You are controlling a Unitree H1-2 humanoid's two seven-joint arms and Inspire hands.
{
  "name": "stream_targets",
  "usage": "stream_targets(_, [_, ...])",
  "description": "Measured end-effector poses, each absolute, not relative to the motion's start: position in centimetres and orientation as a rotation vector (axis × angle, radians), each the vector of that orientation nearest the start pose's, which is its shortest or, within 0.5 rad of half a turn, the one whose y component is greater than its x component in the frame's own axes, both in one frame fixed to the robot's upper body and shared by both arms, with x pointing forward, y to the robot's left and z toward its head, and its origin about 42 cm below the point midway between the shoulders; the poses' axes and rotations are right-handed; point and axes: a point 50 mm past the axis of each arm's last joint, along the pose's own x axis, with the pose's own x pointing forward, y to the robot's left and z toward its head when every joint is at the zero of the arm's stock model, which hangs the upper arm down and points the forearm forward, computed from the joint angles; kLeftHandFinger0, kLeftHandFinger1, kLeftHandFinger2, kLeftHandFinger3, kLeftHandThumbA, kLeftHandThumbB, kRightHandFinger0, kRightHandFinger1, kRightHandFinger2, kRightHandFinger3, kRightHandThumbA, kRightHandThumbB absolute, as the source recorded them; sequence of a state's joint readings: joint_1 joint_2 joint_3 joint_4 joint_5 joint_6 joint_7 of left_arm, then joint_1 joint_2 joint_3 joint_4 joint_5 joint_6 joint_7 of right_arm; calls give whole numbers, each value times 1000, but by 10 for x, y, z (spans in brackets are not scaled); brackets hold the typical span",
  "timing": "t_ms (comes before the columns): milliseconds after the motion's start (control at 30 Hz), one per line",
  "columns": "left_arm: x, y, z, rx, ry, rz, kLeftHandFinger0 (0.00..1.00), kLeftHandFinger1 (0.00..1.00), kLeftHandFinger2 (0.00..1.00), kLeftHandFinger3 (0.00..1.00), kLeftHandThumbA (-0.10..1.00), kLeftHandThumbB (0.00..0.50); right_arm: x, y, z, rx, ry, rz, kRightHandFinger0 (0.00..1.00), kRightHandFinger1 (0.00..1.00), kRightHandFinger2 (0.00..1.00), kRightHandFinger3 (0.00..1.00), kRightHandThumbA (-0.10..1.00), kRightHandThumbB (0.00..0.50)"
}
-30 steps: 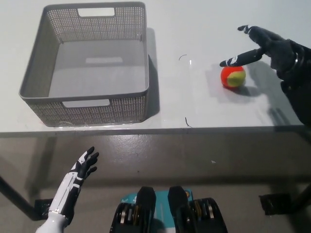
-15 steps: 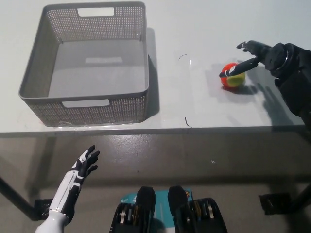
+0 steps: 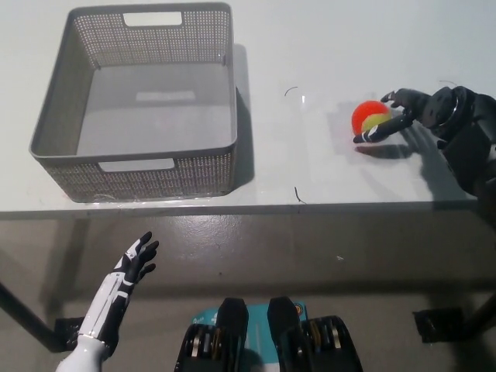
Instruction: Use the right hand to pick up a tennis ball and put it into a container on the left side
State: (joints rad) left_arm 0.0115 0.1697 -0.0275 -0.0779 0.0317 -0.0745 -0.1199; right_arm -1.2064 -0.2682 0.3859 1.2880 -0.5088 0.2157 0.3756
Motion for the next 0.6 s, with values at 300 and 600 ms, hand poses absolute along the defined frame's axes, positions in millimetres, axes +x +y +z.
stream_targets(300, [280,249,122,208,-130,-158,1000,1000,1000,1000,1000,169,580,-226,258,-1061,485,339,1000,1000,1000,1000,1000,455])
stream_targets(600, [280,249,122,209,-131,-158,1000,1000,1000,1000,1000,161,580,-226,258,-1067,476,334,1000,1000,1000,1000,1000,460])
